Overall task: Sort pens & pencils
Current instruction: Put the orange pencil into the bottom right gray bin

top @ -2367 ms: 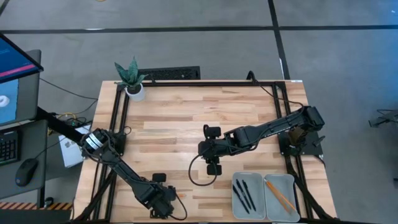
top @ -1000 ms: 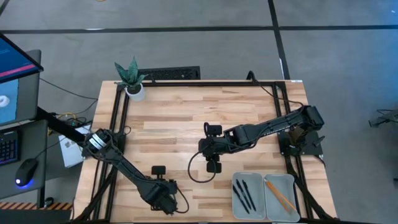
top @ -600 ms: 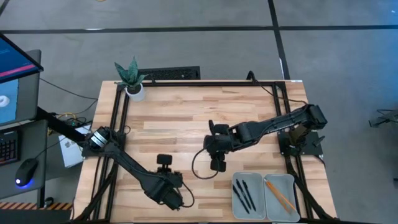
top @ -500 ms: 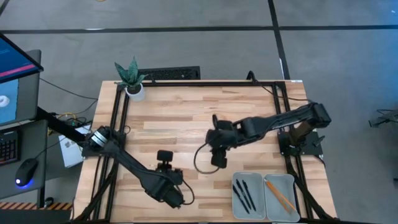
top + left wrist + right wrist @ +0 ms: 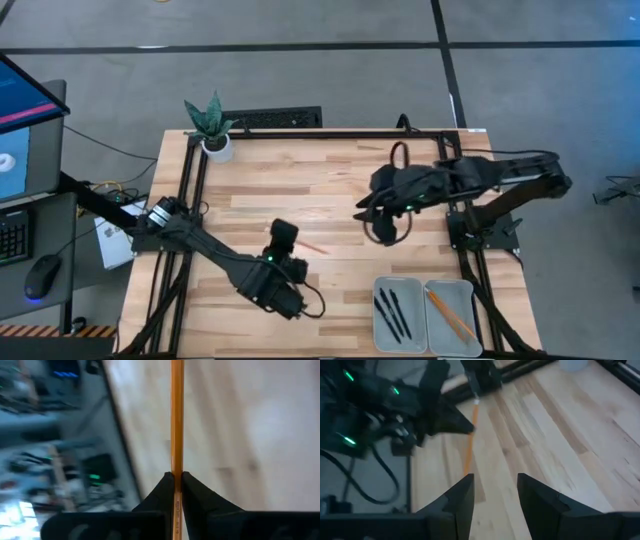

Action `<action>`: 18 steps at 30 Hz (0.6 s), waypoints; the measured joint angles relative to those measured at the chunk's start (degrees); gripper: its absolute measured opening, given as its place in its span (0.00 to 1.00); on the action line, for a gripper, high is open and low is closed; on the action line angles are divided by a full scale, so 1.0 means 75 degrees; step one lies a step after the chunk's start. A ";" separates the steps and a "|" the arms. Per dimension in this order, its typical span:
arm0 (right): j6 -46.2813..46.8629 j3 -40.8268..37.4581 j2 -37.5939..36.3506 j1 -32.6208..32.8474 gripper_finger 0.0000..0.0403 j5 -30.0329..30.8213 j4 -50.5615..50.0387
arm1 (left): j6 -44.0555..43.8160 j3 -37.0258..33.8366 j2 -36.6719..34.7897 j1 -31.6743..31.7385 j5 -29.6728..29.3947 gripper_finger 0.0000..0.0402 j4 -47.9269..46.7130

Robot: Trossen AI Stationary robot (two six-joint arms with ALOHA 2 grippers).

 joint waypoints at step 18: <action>0.1625 -0.0003 -0.0490 -0.0002 0.43 -0.0263 -0.0219 | 0.3299 0.0922 0.0000 0.1413 -0.1762 0.02 0.0707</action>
